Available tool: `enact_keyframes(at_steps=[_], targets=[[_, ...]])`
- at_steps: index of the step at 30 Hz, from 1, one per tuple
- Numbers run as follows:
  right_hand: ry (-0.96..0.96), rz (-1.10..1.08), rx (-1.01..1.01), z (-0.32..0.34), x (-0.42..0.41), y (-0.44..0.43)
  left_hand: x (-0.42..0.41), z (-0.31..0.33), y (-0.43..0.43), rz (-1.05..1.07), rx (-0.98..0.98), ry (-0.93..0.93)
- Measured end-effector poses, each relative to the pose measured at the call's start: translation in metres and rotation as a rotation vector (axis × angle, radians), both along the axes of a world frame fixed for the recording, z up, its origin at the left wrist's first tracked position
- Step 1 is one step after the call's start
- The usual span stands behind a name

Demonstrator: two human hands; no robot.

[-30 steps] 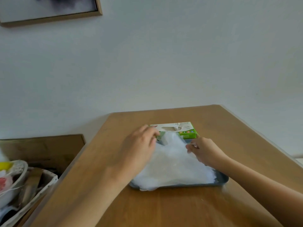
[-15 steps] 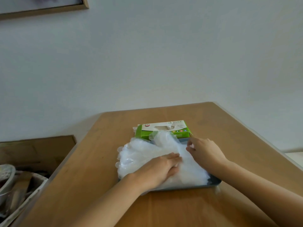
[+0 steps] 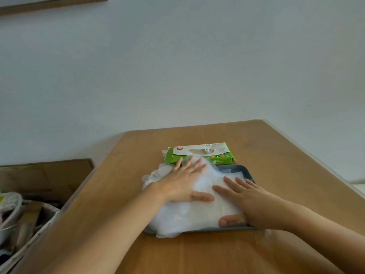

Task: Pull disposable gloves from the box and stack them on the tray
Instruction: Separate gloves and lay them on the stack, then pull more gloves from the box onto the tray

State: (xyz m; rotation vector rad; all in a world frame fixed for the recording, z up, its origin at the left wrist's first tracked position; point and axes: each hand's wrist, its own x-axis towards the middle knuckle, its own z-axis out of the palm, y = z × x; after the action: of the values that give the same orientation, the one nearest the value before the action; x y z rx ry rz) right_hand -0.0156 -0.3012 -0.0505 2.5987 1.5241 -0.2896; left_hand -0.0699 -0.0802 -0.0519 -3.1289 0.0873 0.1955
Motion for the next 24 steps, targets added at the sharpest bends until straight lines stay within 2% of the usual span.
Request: enact_keyframes(at_steps=[6,10,12,15,19,21,24], targets=[[0.023,-0.028,-0.045,-0.001,0.003,0.002,-0.001,0.001,0.031,0.122,-0.031,0.019],[0.066,-0.032,-0.022,0.01,0.004,0.004,-0.007,0.007,0.049,0.158,-0.16,0.058],[0.093,-0.05,0.047,0.021,0.007,0.007,-0.006,0.011,0.058,0.205,-0.254,0.052],[0.163,-0.146,0.28,0.038,0.025,0.02,0.002,0.013,0.067,0.303,-0.393,0.0],[0.106,-0.153,0.492,0.048,0.066,0.054,0.012,0.011,0.067,0.335,-0.478,-0.02],[0.074,-0.12,0.54,0.047,0.085,0.075,0.014,0.006,0.066,0.344,-0.513,-0.035],[0.092,-0.122,0.492,0.038,0.107,0.106,0.017,-0.004,0.069,0.334,-0.536,-0.054]])
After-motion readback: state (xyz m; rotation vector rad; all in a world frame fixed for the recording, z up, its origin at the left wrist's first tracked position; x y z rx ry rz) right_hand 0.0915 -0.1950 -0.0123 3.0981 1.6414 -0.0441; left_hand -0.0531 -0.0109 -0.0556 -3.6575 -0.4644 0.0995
